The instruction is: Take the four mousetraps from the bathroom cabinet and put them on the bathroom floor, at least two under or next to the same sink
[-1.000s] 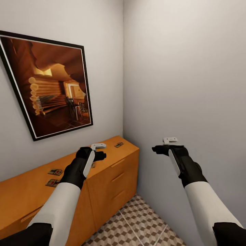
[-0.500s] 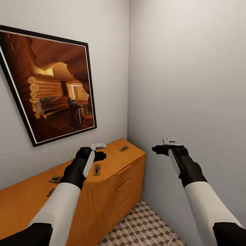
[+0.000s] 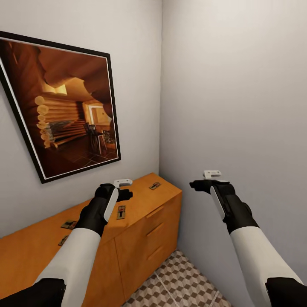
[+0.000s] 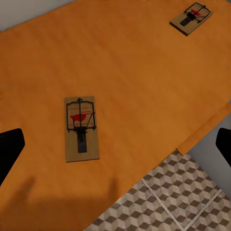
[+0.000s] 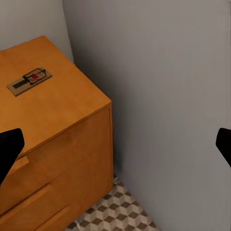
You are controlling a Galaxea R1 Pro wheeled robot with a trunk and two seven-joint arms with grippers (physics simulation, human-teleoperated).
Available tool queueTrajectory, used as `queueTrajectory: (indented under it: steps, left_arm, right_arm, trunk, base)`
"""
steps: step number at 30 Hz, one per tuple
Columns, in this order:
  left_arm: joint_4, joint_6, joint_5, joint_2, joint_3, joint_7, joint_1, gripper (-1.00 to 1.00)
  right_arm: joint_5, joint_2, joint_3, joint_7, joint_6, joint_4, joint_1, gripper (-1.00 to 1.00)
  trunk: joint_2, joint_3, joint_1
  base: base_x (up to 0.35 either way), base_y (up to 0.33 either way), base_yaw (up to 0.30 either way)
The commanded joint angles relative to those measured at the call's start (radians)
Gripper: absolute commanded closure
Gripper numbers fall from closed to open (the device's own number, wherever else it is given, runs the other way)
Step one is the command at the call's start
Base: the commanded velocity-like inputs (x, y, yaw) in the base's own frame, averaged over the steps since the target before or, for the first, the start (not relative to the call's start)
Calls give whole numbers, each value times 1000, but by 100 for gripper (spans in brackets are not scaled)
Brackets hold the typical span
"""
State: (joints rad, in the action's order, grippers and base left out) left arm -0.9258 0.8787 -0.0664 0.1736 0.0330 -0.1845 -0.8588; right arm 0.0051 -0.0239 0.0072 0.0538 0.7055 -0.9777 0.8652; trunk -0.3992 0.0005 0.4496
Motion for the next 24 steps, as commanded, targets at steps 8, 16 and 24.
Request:
queueTrajectory:
  steps: [8,16,24]
  left_arm:
    - [-1,3,-7,1,3,-6,0,-100]
    - [-1,3,-7,1,2,-6,0,-100]
    - [-1,2,-7,1,2,-6,0,-100]
  right_arm:
    - [1,-1,2,4,-3,-1,0,-100]
    - [1,-1,2,5,-4,-1,0,-100]
    - [1,-1,2,5,-4,-1,0,-100]
  trunk:
    - [-1,-1,0]
    - [-1,-1,0]
    - [-1,-1,0]
  base:
    - [0,0,0]
    - [3,0,0]
    - [175,0,0]
